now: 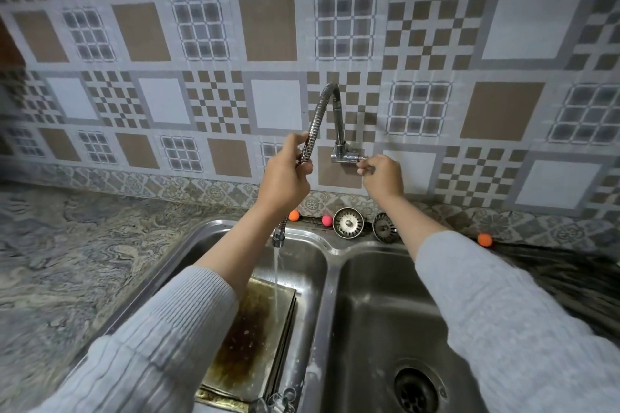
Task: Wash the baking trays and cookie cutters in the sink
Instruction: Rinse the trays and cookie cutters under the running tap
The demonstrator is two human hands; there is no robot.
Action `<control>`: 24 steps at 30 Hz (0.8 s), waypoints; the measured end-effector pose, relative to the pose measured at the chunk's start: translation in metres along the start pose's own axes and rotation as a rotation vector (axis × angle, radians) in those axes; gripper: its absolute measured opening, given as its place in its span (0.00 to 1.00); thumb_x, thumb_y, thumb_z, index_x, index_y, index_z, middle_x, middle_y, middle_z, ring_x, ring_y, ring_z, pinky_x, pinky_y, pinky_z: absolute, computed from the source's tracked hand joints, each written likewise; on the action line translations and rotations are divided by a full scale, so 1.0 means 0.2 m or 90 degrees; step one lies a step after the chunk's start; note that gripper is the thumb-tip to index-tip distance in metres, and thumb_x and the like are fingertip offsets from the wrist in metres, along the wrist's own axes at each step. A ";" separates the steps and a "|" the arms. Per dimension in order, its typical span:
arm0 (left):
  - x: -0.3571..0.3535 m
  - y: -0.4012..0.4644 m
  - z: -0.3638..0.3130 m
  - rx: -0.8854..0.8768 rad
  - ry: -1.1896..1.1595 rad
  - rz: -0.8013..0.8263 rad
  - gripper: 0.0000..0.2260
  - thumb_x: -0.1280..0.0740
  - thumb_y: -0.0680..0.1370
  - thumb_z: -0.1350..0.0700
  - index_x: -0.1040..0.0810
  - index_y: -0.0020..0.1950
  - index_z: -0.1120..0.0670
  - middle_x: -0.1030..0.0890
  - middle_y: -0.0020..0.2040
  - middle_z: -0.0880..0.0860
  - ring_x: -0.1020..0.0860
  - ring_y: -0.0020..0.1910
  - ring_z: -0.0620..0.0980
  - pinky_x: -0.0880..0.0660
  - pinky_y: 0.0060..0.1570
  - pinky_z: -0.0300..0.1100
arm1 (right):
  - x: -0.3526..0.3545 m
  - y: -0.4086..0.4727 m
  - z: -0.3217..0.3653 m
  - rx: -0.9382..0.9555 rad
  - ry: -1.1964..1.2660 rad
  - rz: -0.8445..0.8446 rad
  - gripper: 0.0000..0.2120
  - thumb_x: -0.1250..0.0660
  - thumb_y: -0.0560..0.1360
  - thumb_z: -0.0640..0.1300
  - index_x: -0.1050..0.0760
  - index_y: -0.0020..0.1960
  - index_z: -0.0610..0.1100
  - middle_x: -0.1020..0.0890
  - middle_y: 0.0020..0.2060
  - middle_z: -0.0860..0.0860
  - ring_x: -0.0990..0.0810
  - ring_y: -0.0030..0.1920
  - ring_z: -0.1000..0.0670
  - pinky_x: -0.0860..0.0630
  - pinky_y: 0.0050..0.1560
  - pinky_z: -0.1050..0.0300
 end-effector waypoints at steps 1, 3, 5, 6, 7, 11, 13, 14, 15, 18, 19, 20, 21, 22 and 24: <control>0.00 0.00 0.01 -0.001 0.002 0.002 0.22 0.41 0.76 0.70 0.34 0.67 0.53 0.26 0.41 0.46 0.21 0.44 0.52 0.24 0.43 0.49 | 0.00 0.01 0.00 -0.001 -0.005 0.005 0.08 0.35 0.72 0.30 0.17 0.45 0.37 0.17 0.46 0.43 0.21 0.46 0.46 0.24 0.51 0.56; -0.01 0.00 0.01 -0.007 0.007 0.004 0.22 0.41 0.77 0.69 0.34 0.68 0.53 0.26 0.40 0.45 0.21 0.44 0.52 0.25 0.42 0.47 | 0.01 0.01 0.01 -0.002 -0.015 0.016 0.09 0.35 0.73 0.31 0.17 0.46 0.38 0.17 0.46 0.43 0.21 0.46 0.47 0.24 0.51 0.56; -0.01 0.00 0.02 -0.006 0.011 0.008 0.22 0.40 0.77 0.69 0.34 0.68 0.53 0.26 0.41 0.44 0.21 0.45 0.51 0.25 0.42 0.45 | 0.02 0.00 0.02 -0.011 -0.023 0.030 0.10 0.36 0.73 0.32 0.18 0.49 0.38 0.17 0.48 0.43 0.20 0.48 0.46 0.23 0.51 0.55; -0.01 0.01 0.02 -0.003 0.010 0.011 0.22 0.40 0.77 0.69 0.34 0.68 0.52 0.26 0.41 0.45 0.21 0.45 0.50 0.25 0.43 0.45 | 0.02 -0.02 0.02 -0.012 -0.027 0.039 0.10 0.36 0.74 0.32 0.18 0.51 0.39 0.17 0.48 0.43 0.20 0.49 0.45 0.23 0.52 0.54; -0.01 0.01 0.02 0.001 0.007 0.013 0.22 0.40 0.77 0.69 0.34 0.68 0.52 0.26 0.42 0.46 0.21 0.45 0.50 0.25 0.43 0.45 | 0.03 -0.03 0.03 -0.008 -0.036 0.053 0.11 0.36 0.74 0.33 0.19 0.54 0.39 0.17 0.49 0.43 0.20 0.50 0.44 0.22 0.52 0.53; 0.00 -0.01 0.01 -0.010 -0.003 0.015 0.21 0.39 0.78 0.66 0.35 0.69 0.53 0.23 0.48 0.53 0.22 0.48 0.53 0.24 0.47 0.49 | 0.05 -0.10 0.09 0.029 -0.081 0.084 0.19 0.36 0.74 0.33 0.25 0.64 0.39 0.21 0.60 0.43 0.23 0.58 0.43 0.29 0.57 0.58; 0.00 -0.02 0.00 -0.021 -0.014 0.017 0.21 0.39 0.79 0.65 0.35 0.70 0.53 0.22 0.53 0.55 0.22 0.51 0.54 0.24 0.49 0.49 | 0.05 -0.15 0.11 0.036 -0.060 0.069 0.20 0.35 0.73 0.34 0.26 0.66 0.39 0.23 0.63 0.45 0.25 0.63 0.45 0.33 0.62 0.60; 0.00 -0.04 -0.01 -0.027 -0.021 0.019 0.20 0.39 0.79 0.64 0.34 0.71 0.53 0.22 0.56 0.56 0.22 0.53 0.53 0.24 0.51 0.48 | 0.05 -0.17 0.13 0.036 -0.043 0.063 0.21 0.35 0.73 0.34 0.27 0.66 0.39 0.23 0.64 0.45 0.26 0.64 0.45 0.34 0.62 0.61; 0.02 -0.05 -0.01 -0.033 -0.030 0.017 0.20 0.38 0.79 0.63 0.34 0.71 0.53 0.22 0.58 0.55 0.22 0.55 0.52 0.24 0.53 0.47 | 0.05 -0.20 0.15 0.036 -0.029 0.060 0.21 0.34 0.74 0.35 0.27 0.66 0.39 0.23 0.64 0.45 0.26 0.65 0.46 0.36 0.62 0.62; 0.07 -0.13 0.06 -0.024 -0.054 0.008 0.18 0.38 0.80 0.60 0.31 0.70 0.56 0.23 0.64 0.53 0.24 0.60 0.47 0.27 0.60 0.42 | -0.01 -0.30 0.20 0.029 0.004 0.070 0.21 0.34 0.74 0.36 0.27 0.66 0.40 0.23 0.64 0.46 0.25 0.64 0.46 0.35 0.61 0.63; 0.08 -0.17 0.10 -0.012 -0.054 0.013 0.18 0.38 0.80 0.59 0.31 0.70 0.56 0.24 0.65 0.53 0.25 0.61 0.47 0.28 0.62 0.41 | -0.04 -0.33 0.21 0.021 0.013 0.075 0.21 0.34 0.74 0.36 0.27 0.66 0.40 0.23 0.64 0.46 0.23 0.61 0.45 0.32 0.59 0.63; 0.10 -0.21 0.16 0.001 -0.050 0.019 0.18 0.39 0.80 0.58 0.31 0.70 0.56 0.25 0.65 0.53 0.26 0.61 0.47 0.28 0.62 0.42 | -0.08 -0.37 0.22 0.012 0.023 0.077 0.21 0.33 0.73 0.36 0.26 0.66 0.40 0.23 0.63 0.46 0.20 0.57 0.44 0.29 0.56 0.63; 0.11 -0.26 0.22 0.014 -0.042 0.023 0.18 0.39 0.81 0.58 0.31 0.70 0.56 0.25 0.65 0.53 0.26 0.62 0.47 0.28 0.62 0.42 | -0.11 -0.41 0.22 0.000 0.030 0.076 0.20 0.33 0.73 0.36 0.25 0.65 0.40 0.21 0.61 0.46 0.19 0.53 0.43 0.27 0.53 0.63; 0.13 -0.30 0.29 0.026 -0.032 0.026 0.18 0.39 0.81 0.57 0.31 0.70 0.57 0.24 0.65 0.53 0.25 0.61 0.47 0.28 0.62 0.43 | -0.16 -0.45 0.21 -0.016 0.036 0.076 0.19 0.33 0.72 0.36 0.24 0.63 0.39 0.19 0.57 0.45 0.18 0.50 0.44 0.26 0.51 0.64; 0.16 -0.39 0.44 0.055 -0.010 0.039 0.18 0.39 0.81 0.56 0.30 0.70 0.58 0.24 0.64 0.54 0.25 0.61 0.49 0.28 0.62 0.45 | -0.25 -0.54 0.19 -0.063 0.032 0.083 0.11 0.33 0.72 0.36 0.20 0.53 0.37 0.16 0.44 0.43 0.20 0.43 0.47 0.28 0.43 0.68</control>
Point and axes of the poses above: each hand's wrist, its own y-axis towards the middle knuckle, its own x-axis out of the back of the hand, z = x × y, the point moved 7 cm from there along y, towards the middle knuckle
